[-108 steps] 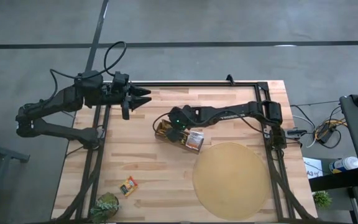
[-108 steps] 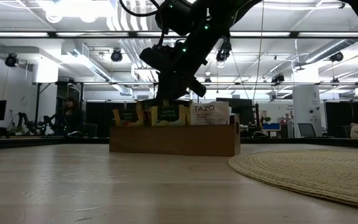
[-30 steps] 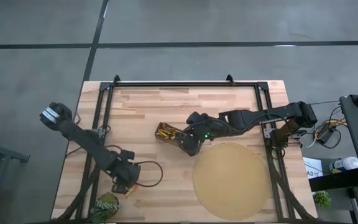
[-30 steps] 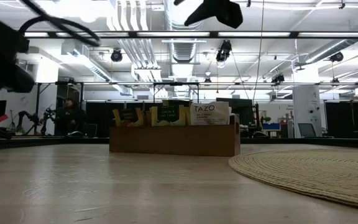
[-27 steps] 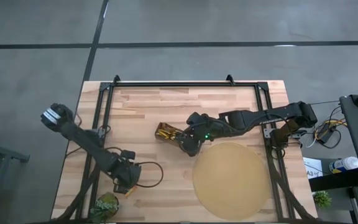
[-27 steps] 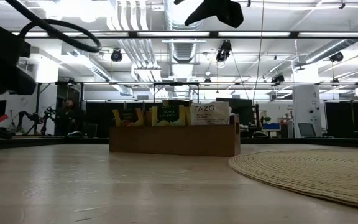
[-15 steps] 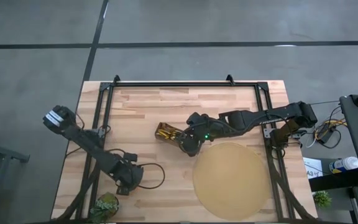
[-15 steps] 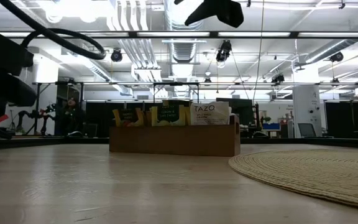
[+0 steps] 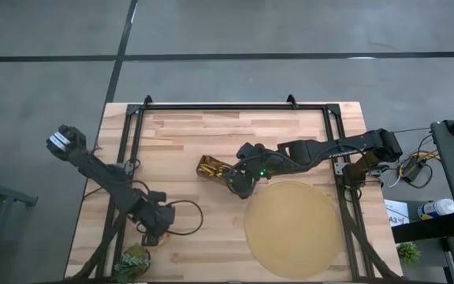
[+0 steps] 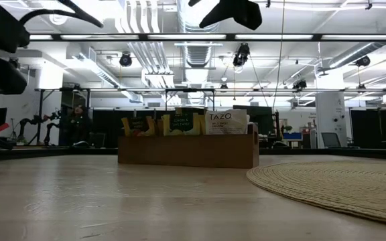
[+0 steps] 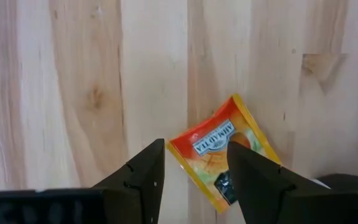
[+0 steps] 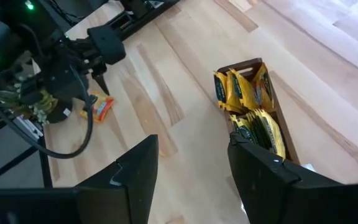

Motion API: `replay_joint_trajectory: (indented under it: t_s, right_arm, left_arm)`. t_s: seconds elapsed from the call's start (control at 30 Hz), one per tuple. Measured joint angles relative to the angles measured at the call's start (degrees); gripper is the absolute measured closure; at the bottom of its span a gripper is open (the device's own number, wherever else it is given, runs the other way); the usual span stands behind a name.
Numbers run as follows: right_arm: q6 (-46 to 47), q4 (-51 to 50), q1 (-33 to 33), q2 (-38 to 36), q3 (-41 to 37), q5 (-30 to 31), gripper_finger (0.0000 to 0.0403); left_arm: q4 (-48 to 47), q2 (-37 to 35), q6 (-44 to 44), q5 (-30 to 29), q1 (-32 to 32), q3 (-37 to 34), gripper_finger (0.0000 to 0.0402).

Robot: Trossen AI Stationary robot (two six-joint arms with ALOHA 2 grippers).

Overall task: Pick & Place Tea
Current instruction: Put the orange tea bag into the left section of the wooden organizer

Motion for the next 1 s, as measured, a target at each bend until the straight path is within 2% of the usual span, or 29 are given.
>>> replay_joint_trajectory:
  t_s: [0.3,0.53,1.0]
  right_arm:
    - [-0.8,0.0,0.0,0.0,0.0,0.2,0.0211]
    - [-0.8,0.0,0.0,0.0,0.0,0.2,0.0211]
    - [-1.1,0.0,0.0,0.0,0.0,1.7,0.0211]
  left_arm:
    - [0.1,1.7,0.2,-0.5,-1.9,0.0,0.0235]
    - [0.7,5.0,1.3,-3.8,-2.0,-0.1,0.0235]
    - [6.4,6.9,0.9,-1.4,-2.3,-3.1,0.0235]
